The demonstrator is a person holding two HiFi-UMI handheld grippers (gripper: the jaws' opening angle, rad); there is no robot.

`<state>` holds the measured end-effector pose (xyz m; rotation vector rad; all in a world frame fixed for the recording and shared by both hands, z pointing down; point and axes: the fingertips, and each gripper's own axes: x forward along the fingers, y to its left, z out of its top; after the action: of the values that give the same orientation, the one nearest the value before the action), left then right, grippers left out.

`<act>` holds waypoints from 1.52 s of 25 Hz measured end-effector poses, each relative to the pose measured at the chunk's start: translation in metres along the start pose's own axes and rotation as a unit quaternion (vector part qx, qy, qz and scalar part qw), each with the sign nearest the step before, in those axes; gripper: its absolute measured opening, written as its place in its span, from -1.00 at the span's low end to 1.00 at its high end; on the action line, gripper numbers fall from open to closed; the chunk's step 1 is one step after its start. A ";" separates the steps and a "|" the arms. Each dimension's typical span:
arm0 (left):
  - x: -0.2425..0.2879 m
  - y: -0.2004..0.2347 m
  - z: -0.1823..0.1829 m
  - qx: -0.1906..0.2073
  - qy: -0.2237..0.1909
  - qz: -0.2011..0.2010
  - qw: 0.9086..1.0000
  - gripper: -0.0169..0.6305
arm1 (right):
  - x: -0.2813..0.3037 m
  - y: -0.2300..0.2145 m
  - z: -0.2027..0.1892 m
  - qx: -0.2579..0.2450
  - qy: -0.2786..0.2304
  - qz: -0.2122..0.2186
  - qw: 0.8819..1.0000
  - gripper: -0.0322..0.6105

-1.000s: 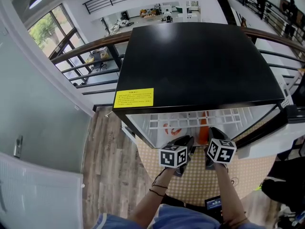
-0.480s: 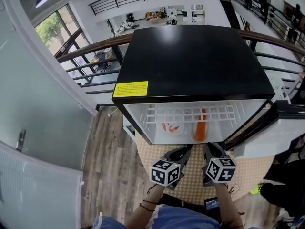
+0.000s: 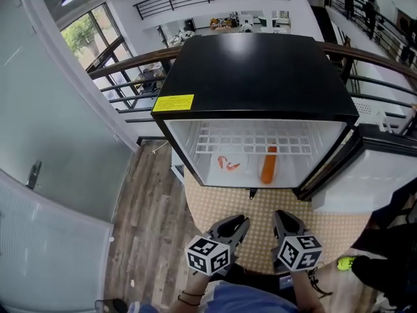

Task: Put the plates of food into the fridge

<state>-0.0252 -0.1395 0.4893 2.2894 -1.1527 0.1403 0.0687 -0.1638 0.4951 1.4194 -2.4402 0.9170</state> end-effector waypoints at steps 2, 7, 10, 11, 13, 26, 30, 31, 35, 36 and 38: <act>-0.009 -0.002 0.000 0.002 -0.010 0.012 1.000 -0.73 | -0.008 0.002 -0.005 -0.003 0.001 0.007 1.000 -0.79; -0.034 -0.013 -0.010 0.002 -0.023 0.039 0.999 -0.73 | -0.028 0.005 -0.025 -0.005 0.014 0.021 1.000 -0.79; -0.051 -0.018 -0.019 0.004 -0.018 0.052 0.998 -0.73 | -0.036 0.011 -0.039 -0.012 0.025 0.028 0.999 -0.79; -0.056 -0.019 -0.022 0.010 -0.015 0.058 0.998 -0.73 | -0.038 0.013 -0.043 -0.013 0.028 0.032 0.999 -0.79; -0.066 -0.018 -0.024 0.024 -0.010 0.072 0.997 -0.74 | -0.040 0.018 -0.048 -0.016 0.033 0.042 0.998 -0.80; -0.108 -0.022 -0.006 0.070 -0.019 0.043 0.996 -0.73 | -0.060 0.056 -0.055 -0.012 0.005 0.023 1.000 -0.80; -0.143 -0.020 -0.002 0.104 -0.015 0.023 0.994 -0.74 | -0.074 0.090 -0.065 0.010 -0.017 0.008 1.000 -0.81; -0.153 -0.022 -0.003 0.108 -0.016 0.018 0.994 -0.73 | -0.080 0.099 -0.069 0.014 -0.021 0.006 1.000 -0.81; -0.191 -0.016 -0.021 0.115 -0.015 -0.005 0.993 -0.74 | -0.091 0.141 -0.097 0.021 -0.028 0.005 0.999 -0.81; -0.201 -0.011 -0.027 0.117 -0.013 -0.010 0.993 -0.74 | -0.090 0.152 -0.104 0.022 -0.030 0.003 0.999 -0.81; -0.220 -0.004 -0.038 0.119 -0.008 -0.022 0.993 -0.74 | -0.093 0.175 -0.118 0.025 -0.037 -0.002 0.999 -0.81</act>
<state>-0.1540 0.0380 0.4456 2.5274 -1.1443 0.2550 -0.0452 0.0353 0.4745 1.5014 -2.4826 0.9478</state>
